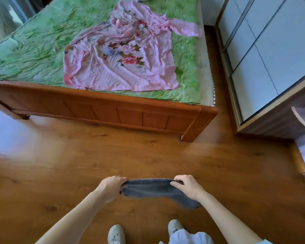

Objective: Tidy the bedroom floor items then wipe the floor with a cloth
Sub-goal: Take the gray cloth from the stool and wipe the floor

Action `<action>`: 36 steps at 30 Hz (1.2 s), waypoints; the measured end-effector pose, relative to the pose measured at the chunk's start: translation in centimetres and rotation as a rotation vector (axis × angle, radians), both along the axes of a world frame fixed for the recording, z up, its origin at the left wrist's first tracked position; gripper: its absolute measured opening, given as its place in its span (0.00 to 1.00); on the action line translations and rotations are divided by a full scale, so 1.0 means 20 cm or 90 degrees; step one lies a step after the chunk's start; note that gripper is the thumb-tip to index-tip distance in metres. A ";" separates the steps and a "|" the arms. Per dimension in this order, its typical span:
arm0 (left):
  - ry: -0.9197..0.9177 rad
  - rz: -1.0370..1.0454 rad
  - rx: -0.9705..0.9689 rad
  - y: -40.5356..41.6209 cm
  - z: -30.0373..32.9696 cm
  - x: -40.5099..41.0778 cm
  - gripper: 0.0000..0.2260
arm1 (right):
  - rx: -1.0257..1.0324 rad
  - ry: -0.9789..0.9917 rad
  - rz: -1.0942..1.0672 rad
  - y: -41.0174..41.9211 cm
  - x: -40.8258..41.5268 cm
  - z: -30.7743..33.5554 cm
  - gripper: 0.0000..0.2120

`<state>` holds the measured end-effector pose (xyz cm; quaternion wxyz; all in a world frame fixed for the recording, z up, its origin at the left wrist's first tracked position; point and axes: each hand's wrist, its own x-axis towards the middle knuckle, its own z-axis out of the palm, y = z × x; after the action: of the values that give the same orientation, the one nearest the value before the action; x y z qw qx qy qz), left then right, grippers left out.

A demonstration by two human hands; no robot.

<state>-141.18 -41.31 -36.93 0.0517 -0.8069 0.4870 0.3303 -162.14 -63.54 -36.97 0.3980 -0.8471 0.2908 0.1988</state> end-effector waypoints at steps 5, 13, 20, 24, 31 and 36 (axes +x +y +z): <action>0.002 0.021 -0.017 -0.07 -0.21 0.18 0.08 | -0.017 -0.013 -0.075 0.08 0.10 -0.26 0.10; 0.034 0.102 -0.077 -0.35 -0.88 0.13 0.07 | -0.100 0.041 -0.093 -0.03 0.02 -0.94 0.11; -0.005 0.058 -0.111 -0.68 -1.72 0.14 0.08 | -0.274 0.013 -0.087 -0.27 -0.02 -1.74 0.11; -0.026 0.033 -0.200 -0.88 -2.14 0.19 0.07 | -0.423 -0.036 -0.040 -0.45 -0.02 -2.14 0.12; -0.095 -0.005 -0.423 -1.16 -2.75 0.19 0.06 | -0.705 -0.169 0.045 -0.74 -0.04 -2.73 0.06; -0.067 0.015 -0.511 -1.16 -3.18 0.08 0.07 | -0.747 -0.196 0.070 -0.76 -0.13 -3.05 0.08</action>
<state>-139.58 -64.47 -100.48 -0.2461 -0.7844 0.5646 0.0730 -164.78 -78.73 -97.97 -0.1086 -0.9579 0.2465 -0.0991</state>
